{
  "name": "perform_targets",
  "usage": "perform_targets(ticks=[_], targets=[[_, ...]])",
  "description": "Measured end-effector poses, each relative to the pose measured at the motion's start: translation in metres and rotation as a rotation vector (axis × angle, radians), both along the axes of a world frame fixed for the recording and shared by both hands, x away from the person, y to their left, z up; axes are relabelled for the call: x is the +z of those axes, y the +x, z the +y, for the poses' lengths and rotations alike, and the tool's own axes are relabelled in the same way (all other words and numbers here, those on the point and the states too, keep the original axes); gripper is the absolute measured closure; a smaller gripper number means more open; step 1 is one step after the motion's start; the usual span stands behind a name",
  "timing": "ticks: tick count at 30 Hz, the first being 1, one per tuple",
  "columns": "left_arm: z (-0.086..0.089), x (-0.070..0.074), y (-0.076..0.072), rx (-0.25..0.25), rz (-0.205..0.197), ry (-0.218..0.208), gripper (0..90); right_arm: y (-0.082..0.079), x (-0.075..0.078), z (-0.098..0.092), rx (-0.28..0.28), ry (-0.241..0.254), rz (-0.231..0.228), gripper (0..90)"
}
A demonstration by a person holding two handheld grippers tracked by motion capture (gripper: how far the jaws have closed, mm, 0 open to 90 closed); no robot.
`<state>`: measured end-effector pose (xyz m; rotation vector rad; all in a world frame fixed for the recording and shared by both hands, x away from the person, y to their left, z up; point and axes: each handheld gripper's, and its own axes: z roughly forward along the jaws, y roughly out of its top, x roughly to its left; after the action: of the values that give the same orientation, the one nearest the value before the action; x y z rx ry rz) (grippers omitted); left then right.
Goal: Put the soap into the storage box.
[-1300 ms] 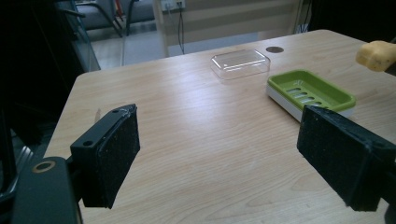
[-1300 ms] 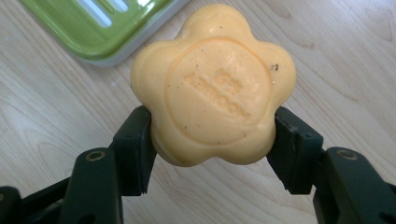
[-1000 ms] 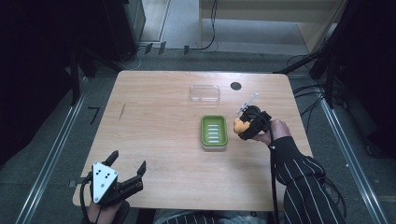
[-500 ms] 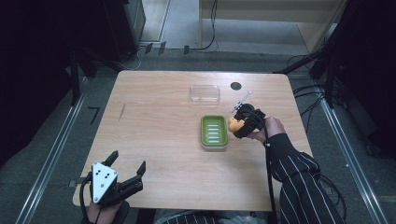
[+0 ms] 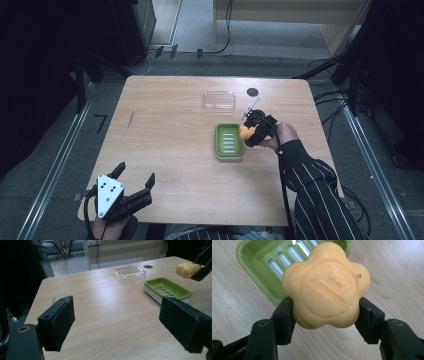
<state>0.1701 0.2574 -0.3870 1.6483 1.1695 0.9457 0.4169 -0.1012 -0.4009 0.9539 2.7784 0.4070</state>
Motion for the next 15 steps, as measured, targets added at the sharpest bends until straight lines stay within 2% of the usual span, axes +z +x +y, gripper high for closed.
perform_targets(ticks=[15], targets=[[0.001, 0.0, 0.0, 0.002, 0.003, -0.002, 13.7, 0.007, -0.006, 0.018, 0.031, -0.017, 0.016, 40.1]])
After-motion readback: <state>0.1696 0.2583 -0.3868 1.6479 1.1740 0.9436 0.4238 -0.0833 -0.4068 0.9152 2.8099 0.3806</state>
